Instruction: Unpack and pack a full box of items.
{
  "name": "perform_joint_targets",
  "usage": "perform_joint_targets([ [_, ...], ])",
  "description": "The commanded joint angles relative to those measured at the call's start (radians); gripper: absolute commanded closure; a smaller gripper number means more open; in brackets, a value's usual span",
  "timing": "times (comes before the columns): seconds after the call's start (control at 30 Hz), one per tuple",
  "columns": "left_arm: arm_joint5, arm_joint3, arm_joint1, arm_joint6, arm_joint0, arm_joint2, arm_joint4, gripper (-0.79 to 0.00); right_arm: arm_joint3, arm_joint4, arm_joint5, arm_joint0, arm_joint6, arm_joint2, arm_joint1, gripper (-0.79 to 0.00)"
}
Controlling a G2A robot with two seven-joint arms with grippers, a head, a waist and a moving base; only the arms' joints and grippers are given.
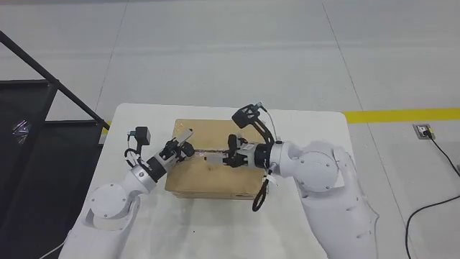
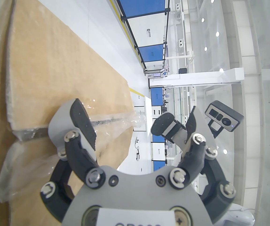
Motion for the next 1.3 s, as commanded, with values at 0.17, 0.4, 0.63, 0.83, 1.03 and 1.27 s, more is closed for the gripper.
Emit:
perform_joint_targets([
  [0.17, 0.001, -0.006, 0.000, 0.002, 0.004, 0.002, 0.000, -0.785, 0.278, 0.092, 0.034, 0.140, 0.003, -0.041, -0.005, 0.000],
  [0.4, 0.000, -0.005, 0.000, 0.001, 0.004, 0.004, -0.003, -0.785, 0.460, 0.090, 0.063, 0.246, 0.005, -0.106, -0.011, 0.000],
  [0.63, -0.003, -0.003, 0.000, 0.000, 0.004, 0.001, -0.007, -0.785, 0.490, 0.065, 0.135, 0.254, 0.032, -0.102, 0.002, 0.000],
  [0.83, -0.004, -0.007, 0.001, 0.000, 0.005, -0.005, -0.008, -0.785, 0.434, 0.054, 0.159, 0.209, 0.050, -0.052, 0.028, 0.000],
  [1.03, -0.006, -0.010, 0.003, 0.001, 0.014, -0.016, -0.010, -0.785, 0.351, 0.019, 0.208, 0.148, 0.052, 0.015, 0.057, 0.000],
  [1.27, -0.014, -0.017, 0.006, 0.009, 0.033, -0.035, -0.014, -0.785, 0.268, 0.052, 0.183, 0.085, 0.049, 0.079, 0.083, 0.000],
])
